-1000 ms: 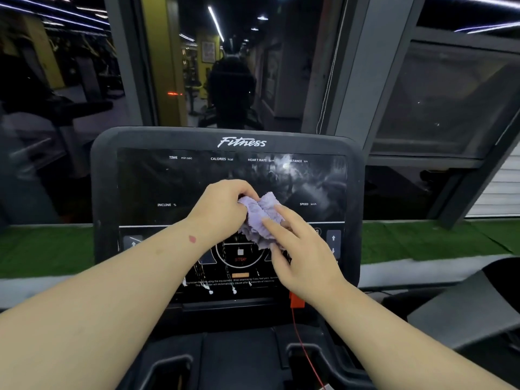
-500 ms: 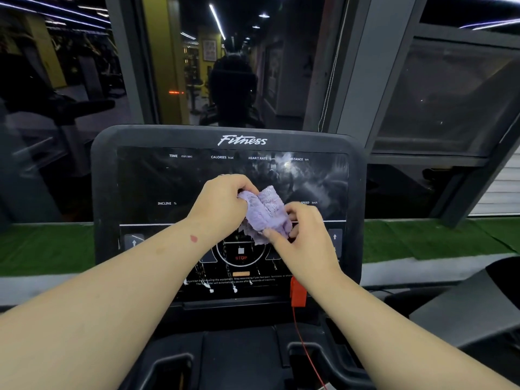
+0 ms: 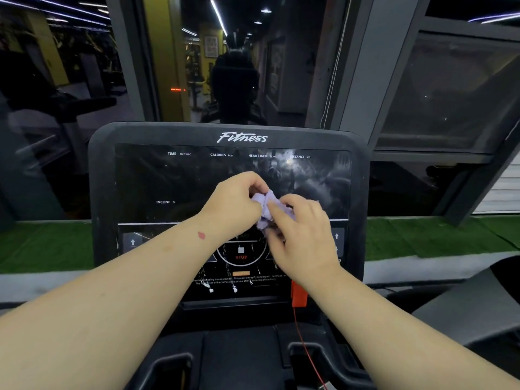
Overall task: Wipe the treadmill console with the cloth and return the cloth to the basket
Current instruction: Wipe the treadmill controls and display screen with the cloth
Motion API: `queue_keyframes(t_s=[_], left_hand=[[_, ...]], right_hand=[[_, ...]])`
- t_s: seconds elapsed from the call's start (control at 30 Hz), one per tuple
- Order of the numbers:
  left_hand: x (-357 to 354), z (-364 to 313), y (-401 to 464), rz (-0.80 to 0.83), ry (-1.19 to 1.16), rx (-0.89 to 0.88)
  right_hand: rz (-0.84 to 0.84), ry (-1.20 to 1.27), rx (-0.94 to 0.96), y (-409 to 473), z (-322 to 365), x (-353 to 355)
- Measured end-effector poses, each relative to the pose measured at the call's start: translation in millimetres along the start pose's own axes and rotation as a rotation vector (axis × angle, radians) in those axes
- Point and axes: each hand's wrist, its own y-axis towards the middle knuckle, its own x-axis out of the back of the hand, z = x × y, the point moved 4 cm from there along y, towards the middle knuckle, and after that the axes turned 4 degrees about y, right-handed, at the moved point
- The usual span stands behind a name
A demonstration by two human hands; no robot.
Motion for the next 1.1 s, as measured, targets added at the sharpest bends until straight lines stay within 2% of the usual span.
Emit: queue_keyframes(t_s=[0.17,0.23,0.3,0.33,0.43,0.5,0.57,0.63,0.7,0.73,0.83,0.9,0.93,1.03,1.1], left_hand=[[4.9,1.1,0.5,0.046,-0.069,0.034],[13.5,0.8,2.9,-0.006,-0.032,0.006],[23.6,0.2,5.0,-0.090,0.170,-0.108],[27.1,-0.6,4.8,-0.129,0.275,-0.177],[25.7,3.0,2.9,-0.197,0.641,-0.340],[16.5,12.6,2.3,-0.101,0.912,-0.333],[10.4,20.7,1.6,-0.012,1.029,-0.303],[11.1,21.6,3.0,-0.003,1.064,-0.303],[12.0,23.0,3.9,-0.006,1.074,-0.301],[12.7,24.4,4.1,-0.014,1.071,-0.302],[11.7,26.8,4.3,-0.042,1.078,-0.326],[12.3,27.4,3.7,-0.041,1.072,-0.336],[13.2,27.2,3.9,-0.031,1.073,-0.332],[14.6,25.7,4.3,0.008,1.071,-0.320],[15.6,25.3,4.1,0.022,1.063,-0.305]], right_hand=[[0.160,0.051,-0.122,13.3,-2.6,2.8],[0.069,0.053,-0.228,22.6,-23.6,18.0],[-0.046,0.040,-0.308,28.6,-44.8,30.1],[-0.031,0.007,-0.318,28.0,-46.3,27.7],[0.159,-0.060,-0.188,1.1,-15.6,-7.4],[0.228,-0.010,-0.077,-18.3,0.6,-20.3],[0.263,-0.018,0.059,-15.0,-7.4,-13.9],[0.207,-0.050,0.000,4.2,-31.0,1.3],[0.071,-0.003,-0.199,15.2,-45.6,9.6],[0.061,0.027,-0.226,10.4,-38.1,4.5],[0.230,0.058,-0.090,-27.2,9.2,-24.5],[0.301,0.073,0.004,-30.7,12.3,-23.1],[0.296,0.063,-0.008,-22.0,1.4,-17.1],[0.068,0.073,-0.267,0.2,-45.7,6.3],[0.056,0.070,-0.303,-8.5,-35.2,-1.3]])
